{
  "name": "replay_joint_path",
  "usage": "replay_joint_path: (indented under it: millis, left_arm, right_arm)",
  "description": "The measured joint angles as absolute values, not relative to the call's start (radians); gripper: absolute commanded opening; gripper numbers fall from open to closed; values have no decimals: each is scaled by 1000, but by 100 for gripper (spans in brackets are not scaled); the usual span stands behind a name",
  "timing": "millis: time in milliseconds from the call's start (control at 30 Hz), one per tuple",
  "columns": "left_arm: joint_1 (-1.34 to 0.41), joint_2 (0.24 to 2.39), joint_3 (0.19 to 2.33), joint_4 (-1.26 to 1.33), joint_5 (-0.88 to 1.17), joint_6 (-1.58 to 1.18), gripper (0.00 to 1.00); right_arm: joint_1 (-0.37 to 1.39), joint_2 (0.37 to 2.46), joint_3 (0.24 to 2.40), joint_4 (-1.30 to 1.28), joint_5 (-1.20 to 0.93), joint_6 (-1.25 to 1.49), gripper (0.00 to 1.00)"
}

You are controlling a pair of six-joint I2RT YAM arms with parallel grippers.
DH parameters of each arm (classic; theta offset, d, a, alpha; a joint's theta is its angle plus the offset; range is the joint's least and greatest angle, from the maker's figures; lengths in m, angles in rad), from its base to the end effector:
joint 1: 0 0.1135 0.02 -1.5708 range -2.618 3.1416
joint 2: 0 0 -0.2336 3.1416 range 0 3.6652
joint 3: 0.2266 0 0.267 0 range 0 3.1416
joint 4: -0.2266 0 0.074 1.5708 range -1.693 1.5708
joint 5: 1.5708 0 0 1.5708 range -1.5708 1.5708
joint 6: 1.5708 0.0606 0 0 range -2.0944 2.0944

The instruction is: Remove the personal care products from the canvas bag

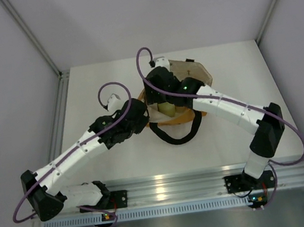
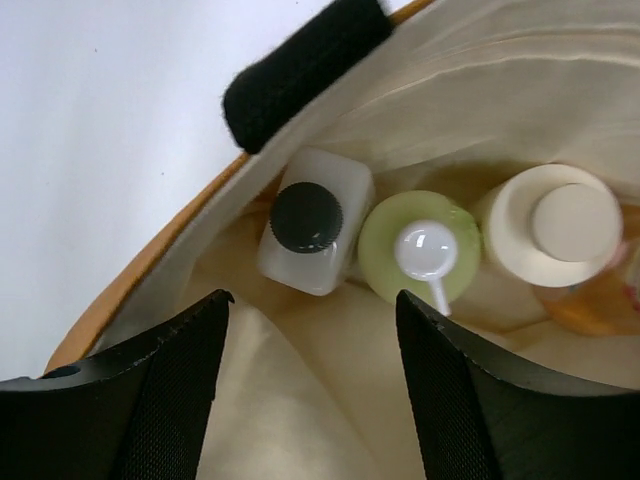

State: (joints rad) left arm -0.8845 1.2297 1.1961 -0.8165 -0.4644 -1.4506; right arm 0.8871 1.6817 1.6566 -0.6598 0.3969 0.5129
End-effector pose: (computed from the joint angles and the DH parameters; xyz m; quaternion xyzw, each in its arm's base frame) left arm 0.2038 -0.2060 0.2885 -0.3322 0.8518 -0.2311 0.3327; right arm 0.2759 0.3015 0.3169 -0.0817 0.8860 0.1345 0.4361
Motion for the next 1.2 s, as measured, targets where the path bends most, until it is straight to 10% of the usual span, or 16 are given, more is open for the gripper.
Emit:
replay_joint_path:
  millis: [1200]
  left_arm:
    - [-878,1237,1190,-814,-525,-1460,0]
  right_arm:
    - [874,1962,1729,-543,516,562,62]
